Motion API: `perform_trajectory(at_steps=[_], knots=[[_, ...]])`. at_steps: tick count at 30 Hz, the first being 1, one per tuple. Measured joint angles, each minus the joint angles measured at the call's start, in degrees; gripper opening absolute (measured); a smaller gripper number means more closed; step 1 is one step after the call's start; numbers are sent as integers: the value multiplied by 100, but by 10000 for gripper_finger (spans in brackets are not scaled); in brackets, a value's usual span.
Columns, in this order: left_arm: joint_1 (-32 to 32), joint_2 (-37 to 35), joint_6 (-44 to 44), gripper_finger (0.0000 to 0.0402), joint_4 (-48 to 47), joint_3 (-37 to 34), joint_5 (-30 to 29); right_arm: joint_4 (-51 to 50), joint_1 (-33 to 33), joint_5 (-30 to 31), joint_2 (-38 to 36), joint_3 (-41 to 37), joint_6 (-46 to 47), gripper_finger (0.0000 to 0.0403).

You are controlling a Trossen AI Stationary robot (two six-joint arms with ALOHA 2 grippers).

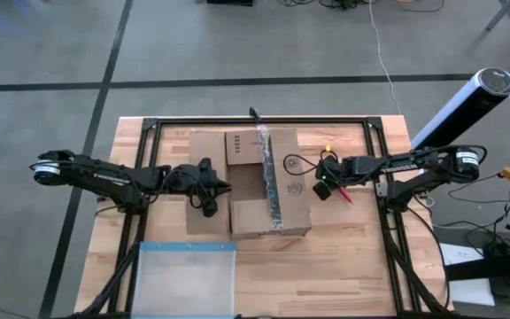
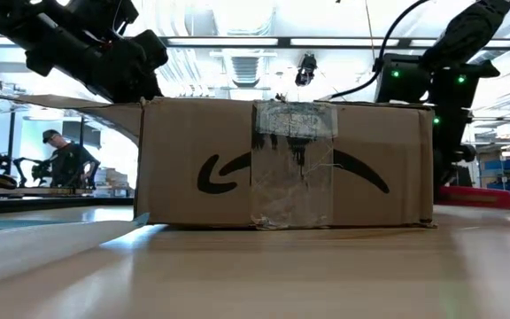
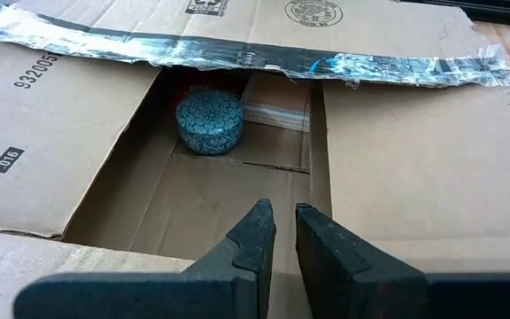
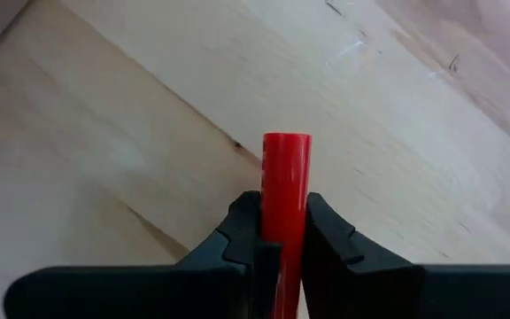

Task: Unpack boxes
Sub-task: Break down the box using the red cutter

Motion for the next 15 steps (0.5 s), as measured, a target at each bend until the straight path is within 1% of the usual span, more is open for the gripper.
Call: perform_trajectory(at_steps=[8, 12, 15], knots=[[0, 0, 1, 38, 34, 0, 0, 174, 37, 399, -220, 9, -126, 35], [0, 0, 2, 38, 45, 0, 0, 373, 218, 693, -491, 9, -290, 35], [0, -2, 2, 38, 43, 0, 0, 704, 418, 768, -769, 11, -523, 35]])
